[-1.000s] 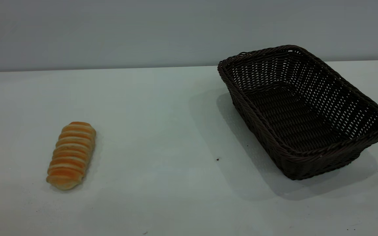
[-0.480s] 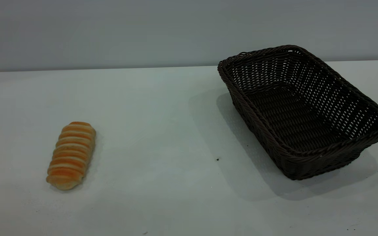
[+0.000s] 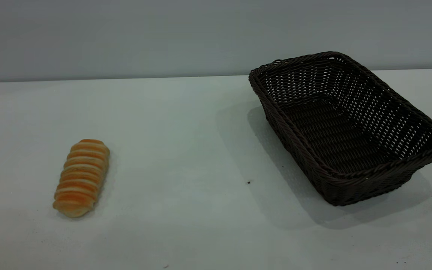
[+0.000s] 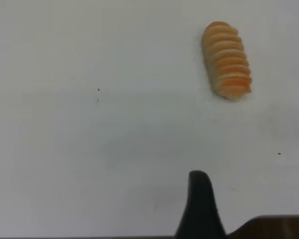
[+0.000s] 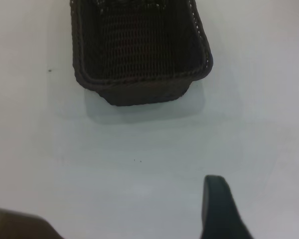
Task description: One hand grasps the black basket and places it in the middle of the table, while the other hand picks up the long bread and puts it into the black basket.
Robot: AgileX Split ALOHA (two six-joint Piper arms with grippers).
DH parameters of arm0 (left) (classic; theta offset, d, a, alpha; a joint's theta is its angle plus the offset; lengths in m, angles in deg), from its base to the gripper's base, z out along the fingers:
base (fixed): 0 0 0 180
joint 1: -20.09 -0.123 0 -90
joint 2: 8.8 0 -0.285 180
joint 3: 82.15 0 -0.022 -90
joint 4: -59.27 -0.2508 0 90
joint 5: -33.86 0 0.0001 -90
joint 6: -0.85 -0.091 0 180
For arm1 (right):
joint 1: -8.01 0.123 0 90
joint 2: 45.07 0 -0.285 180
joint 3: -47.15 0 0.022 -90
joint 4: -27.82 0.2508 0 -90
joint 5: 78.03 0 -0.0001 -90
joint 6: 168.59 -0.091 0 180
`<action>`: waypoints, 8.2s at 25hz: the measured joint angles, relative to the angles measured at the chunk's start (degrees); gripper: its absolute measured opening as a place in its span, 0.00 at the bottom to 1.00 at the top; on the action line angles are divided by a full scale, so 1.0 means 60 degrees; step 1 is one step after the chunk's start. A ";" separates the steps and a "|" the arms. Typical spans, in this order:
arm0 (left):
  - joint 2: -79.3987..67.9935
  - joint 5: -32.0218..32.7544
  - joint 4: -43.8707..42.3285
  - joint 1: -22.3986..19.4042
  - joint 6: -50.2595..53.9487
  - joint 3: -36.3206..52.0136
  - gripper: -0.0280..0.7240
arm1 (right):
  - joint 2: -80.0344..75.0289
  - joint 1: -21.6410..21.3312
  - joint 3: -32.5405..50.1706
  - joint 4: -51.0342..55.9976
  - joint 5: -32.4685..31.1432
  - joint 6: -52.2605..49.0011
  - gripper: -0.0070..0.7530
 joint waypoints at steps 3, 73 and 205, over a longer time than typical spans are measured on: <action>-0.0553 -0.0256 0.0000 0.0000 0.0014 -0.0239 0.82 | -0.0640 0.0000 -0.0257 0.0100 0.0182 -0.0018 0.58; -0.8094 -0.4843 0.0429 0.0000 -0.1037 -0.2302 0.82 | -1.9789 -0.0203 -0.5201 0.8966 0.5153 0.1809 0.13; -0.4801 0.0232 -0.0763 0.5649 0.0376 -0.0466 0.81 | -0.0002 0.0952 -0.0002 0.0023 -0.0027 0.0202 0.68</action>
